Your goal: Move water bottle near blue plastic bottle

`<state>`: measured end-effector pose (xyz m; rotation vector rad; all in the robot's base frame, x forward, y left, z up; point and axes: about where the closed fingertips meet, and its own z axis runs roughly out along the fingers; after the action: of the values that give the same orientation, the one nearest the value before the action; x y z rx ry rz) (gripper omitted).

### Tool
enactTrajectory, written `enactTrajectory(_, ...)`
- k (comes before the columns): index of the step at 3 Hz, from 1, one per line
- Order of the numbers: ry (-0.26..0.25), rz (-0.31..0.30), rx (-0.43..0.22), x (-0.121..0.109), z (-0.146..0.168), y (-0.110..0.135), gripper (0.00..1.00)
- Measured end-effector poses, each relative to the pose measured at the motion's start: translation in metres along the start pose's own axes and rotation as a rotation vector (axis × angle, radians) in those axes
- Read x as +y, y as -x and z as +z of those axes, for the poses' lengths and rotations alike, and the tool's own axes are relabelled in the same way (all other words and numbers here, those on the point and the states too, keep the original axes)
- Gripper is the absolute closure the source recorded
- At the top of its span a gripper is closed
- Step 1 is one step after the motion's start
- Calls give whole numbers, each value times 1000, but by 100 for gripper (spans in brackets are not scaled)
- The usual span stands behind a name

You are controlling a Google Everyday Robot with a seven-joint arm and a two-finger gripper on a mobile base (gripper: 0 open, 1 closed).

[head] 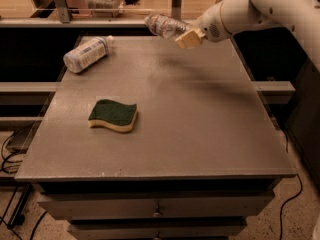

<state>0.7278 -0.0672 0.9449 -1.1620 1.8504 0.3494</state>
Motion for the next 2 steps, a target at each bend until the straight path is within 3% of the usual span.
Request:
enactTrajectory(1,22,-13,13,5,1,-3,100)
enactTrajectory(2,78,-51,18,31,19,5,100)
